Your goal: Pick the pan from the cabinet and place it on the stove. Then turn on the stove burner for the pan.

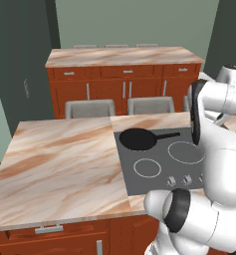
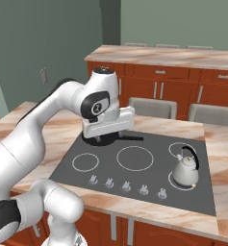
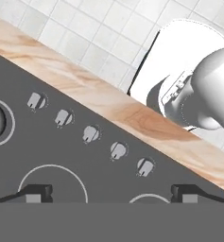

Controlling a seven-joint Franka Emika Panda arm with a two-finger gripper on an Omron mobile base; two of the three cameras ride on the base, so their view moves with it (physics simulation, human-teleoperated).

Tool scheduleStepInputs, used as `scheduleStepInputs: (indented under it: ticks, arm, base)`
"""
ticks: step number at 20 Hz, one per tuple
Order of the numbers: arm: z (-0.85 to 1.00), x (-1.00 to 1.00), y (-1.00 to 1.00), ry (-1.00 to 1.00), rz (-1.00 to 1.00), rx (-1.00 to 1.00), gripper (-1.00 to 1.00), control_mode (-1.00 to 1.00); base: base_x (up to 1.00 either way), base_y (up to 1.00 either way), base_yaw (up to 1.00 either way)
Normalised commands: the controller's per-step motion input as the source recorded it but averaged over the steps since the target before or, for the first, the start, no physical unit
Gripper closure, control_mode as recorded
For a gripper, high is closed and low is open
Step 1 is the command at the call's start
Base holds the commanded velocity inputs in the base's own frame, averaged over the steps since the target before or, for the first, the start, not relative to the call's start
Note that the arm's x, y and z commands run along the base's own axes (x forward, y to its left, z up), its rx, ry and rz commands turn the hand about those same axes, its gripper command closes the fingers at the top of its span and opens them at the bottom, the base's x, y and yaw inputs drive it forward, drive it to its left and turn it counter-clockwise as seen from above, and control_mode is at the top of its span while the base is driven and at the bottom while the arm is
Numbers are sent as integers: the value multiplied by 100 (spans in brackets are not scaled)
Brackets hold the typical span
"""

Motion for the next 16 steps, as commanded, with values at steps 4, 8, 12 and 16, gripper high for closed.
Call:
scheduleStepInputs:
  ticks: [4,8,12,16]
  arm:
    - [-11,-27,12,-2,2,-9,-100,-100]
    - [-5,-35,25,-1,17,-16,-100,-100]
    - [0,-35,22,0,32,-6,-100,-100]
    - [0,-22,19,1,42,-2,-100,-100]
  base:
    - [0,0,0]
    - [0,0,0]
    - [0,0,0]
    - [0,0,0]
